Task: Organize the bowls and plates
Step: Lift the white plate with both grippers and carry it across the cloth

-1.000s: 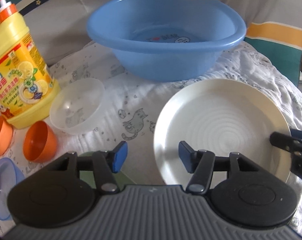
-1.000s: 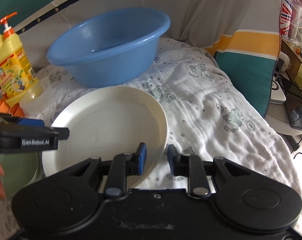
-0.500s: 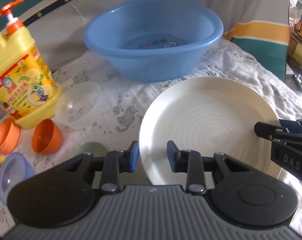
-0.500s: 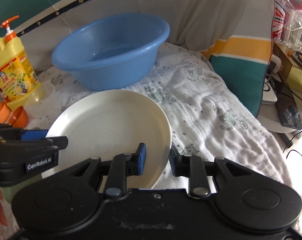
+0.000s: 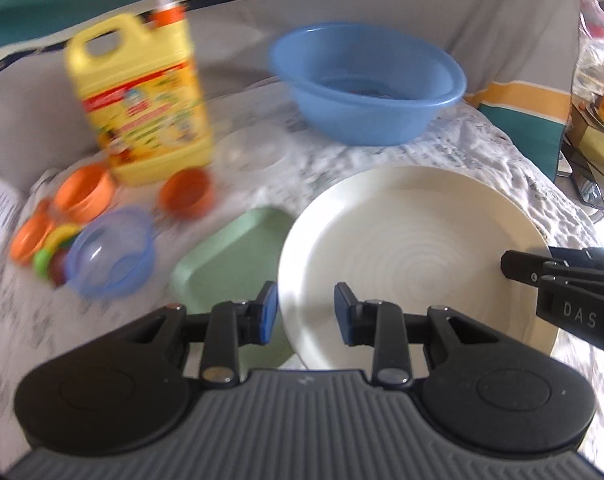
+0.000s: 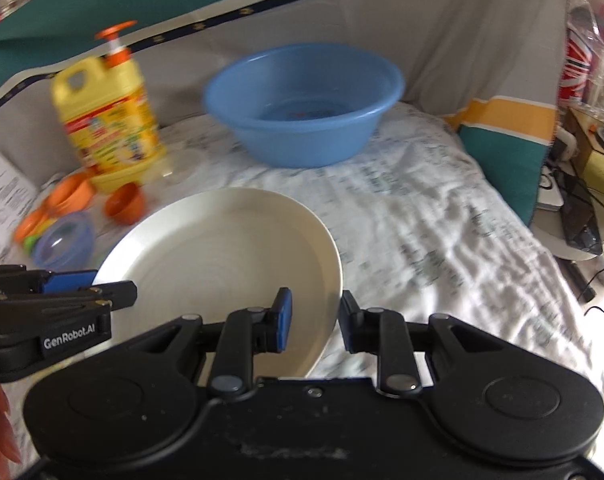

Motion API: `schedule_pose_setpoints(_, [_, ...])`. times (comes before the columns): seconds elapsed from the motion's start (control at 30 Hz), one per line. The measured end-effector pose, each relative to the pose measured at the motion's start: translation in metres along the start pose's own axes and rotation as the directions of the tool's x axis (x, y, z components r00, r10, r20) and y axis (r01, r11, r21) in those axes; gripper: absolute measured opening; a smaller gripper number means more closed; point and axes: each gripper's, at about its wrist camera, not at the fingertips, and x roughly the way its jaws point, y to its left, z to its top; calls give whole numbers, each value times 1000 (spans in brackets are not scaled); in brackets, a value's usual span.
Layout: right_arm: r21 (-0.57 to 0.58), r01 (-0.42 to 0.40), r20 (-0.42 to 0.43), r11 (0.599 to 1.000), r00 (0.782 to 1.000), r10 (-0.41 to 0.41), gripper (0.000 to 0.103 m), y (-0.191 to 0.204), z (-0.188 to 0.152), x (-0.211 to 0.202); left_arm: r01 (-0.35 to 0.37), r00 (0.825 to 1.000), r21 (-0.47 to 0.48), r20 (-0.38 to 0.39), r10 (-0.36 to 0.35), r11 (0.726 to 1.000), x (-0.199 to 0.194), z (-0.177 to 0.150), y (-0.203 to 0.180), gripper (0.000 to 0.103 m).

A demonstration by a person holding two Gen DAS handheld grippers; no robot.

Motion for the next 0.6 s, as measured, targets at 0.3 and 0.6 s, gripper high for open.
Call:
schedule_pose_setpoints(0.3, [-116,-92,-13,989,996,92,26,80,-28,-41,-79,997,-105,1,79,991,-61,-61,67,30])
schedule_pose_setpoints(0.6, [-282,-205,-63,937,979,195,26,173,-55,-65,-178,983,-254,-5,183,951,-108,-123,147,30])
